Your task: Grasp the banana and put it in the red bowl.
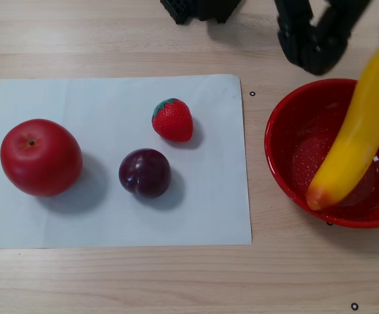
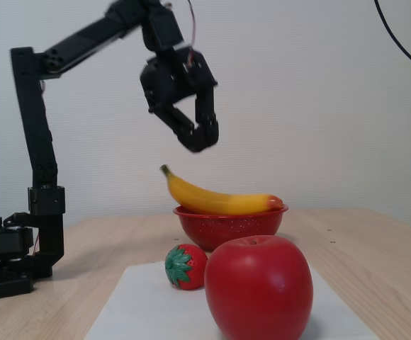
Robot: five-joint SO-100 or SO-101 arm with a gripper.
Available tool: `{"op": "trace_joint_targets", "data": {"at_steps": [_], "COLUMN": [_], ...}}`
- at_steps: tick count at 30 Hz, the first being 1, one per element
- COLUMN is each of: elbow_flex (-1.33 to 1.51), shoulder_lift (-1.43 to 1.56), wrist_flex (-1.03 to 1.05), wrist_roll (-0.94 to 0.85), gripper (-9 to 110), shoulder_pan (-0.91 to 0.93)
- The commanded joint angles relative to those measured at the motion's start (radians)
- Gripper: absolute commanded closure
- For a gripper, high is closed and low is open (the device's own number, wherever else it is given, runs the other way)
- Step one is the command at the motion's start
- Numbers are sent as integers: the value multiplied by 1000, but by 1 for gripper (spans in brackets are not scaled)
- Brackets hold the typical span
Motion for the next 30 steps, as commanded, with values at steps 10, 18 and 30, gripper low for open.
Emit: {"op": "trace_joint_targets", "data": {"at_steps": [10, 18, 30], "elbow_flex": [305, 851, 1643], "shoulder_lift": [456, 778, 1135], "wrist_flex": [-216, -673, -1511], "wrist_roll": [12, 37, -61], "gripper": [101, 101, 101], "shoulder_pan": [-161, -276, -314]}}
